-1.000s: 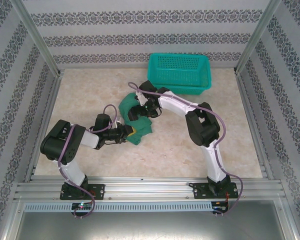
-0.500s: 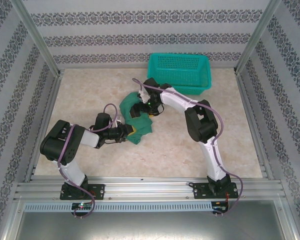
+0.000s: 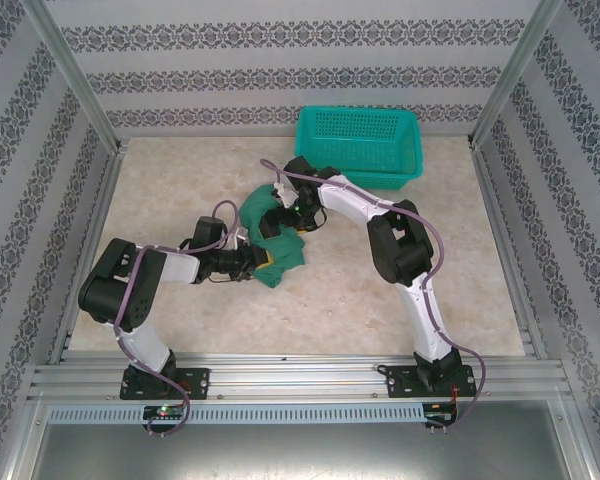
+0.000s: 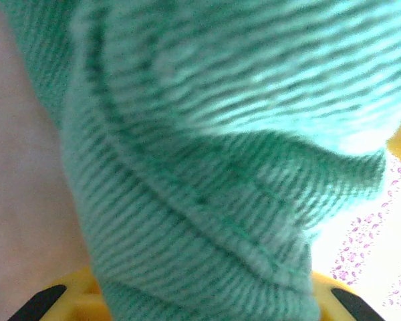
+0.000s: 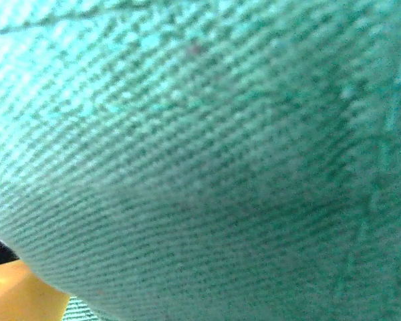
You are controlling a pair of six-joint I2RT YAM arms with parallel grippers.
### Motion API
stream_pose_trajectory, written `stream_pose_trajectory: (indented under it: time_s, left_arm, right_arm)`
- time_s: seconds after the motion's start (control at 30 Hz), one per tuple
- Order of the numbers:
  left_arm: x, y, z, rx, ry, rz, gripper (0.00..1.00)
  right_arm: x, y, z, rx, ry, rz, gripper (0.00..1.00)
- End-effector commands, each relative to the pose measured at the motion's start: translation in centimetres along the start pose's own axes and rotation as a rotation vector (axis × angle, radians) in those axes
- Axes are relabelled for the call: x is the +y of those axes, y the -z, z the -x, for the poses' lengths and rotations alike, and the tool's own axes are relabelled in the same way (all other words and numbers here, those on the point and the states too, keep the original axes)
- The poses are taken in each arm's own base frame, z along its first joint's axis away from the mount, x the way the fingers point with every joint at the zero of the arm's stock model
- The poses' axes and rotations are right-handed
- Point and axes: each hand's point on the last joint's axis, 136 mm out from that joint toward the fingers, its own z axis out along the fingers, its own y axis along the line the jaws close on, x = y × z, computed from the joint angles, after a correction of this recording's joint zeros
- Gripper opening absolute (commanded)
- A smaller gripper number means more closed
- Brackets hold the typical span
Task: Roll up the long pants
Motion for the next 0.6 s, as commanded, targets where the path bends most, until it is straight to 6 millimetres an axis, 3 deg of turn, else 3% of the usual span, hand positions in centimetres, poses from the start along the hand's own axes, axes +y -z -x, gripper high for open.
stream_pose_trajectory:
  time_s: [0.0, 0.13, 0.27, 0.57]
  left_arm:
    - [-0.7, 0.6, -2.0, 0.096, -0.074, 0.035, 0.19]
    - [-1.3, 0.9, -2.1, 0.104, -0.093, 0.033, 0.20]
    - [-1.2, 0.5, -2.3, 0.124, -0.083, 0.003, 0.20]
    - [-1.8, -0.3, -2.3, 0.150, -0.066, -0.091, 0.22]
  right_arm:
    - [2.0, -3.3, -2.5, 0.081, 0.001, 0.123, 0.98]
    - [2.9, -2.8, -2.4, 0.076, 0.016, 0.156, 0.98]
    - [3.4, -4.1, -2.9, 0.135, 0.022, 0.159, 0.98]
    - [7.5, -5.8, -4.6, 0.200, 0.018, 0.327, 0.96]
